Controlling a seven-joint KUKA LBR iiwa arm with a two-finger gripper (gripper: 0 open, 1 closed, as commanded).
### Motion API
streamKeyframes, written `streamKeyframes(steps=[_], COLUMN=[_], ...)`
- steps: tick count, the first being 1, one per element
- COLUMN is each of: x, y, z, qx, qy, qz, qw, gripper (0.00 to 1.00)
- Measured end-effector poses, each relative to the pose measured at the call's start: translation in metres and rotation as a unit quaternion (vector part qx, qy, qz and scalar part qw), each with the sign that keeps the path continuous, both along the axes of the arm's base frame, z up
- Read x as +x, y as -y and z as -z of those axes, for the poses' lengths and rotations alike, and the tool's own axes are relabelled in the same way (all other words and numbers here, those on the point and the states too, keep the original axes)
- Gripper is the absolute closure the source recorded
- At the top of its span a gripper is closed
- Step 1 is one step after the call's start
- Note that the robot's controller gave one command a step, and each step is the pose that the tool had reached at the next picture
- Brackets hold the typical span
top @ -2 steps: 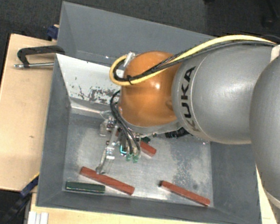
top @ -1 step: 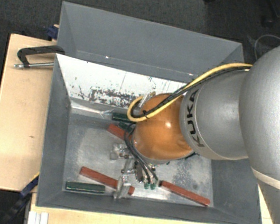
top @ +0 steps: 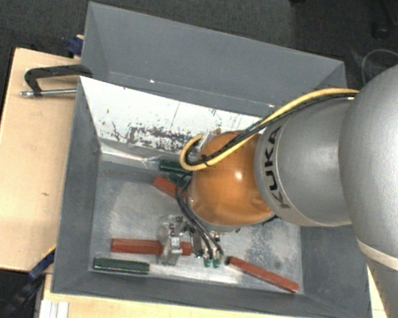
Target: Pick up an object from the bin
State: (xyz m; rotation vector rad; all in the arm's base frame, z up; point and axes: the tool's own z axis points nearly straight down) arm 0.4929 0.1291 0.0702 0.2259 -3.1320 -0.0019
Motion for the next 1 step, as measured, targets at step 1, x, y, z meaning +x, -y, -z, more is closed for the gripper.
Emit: streamKeyframes(steps=[1], x=[0.0042], y=[0.0336], z=[-0.1468], qx=[0.000], qy=[0.0073], qz=[-0.085], qw=[0.9963], gripper=[1.00])
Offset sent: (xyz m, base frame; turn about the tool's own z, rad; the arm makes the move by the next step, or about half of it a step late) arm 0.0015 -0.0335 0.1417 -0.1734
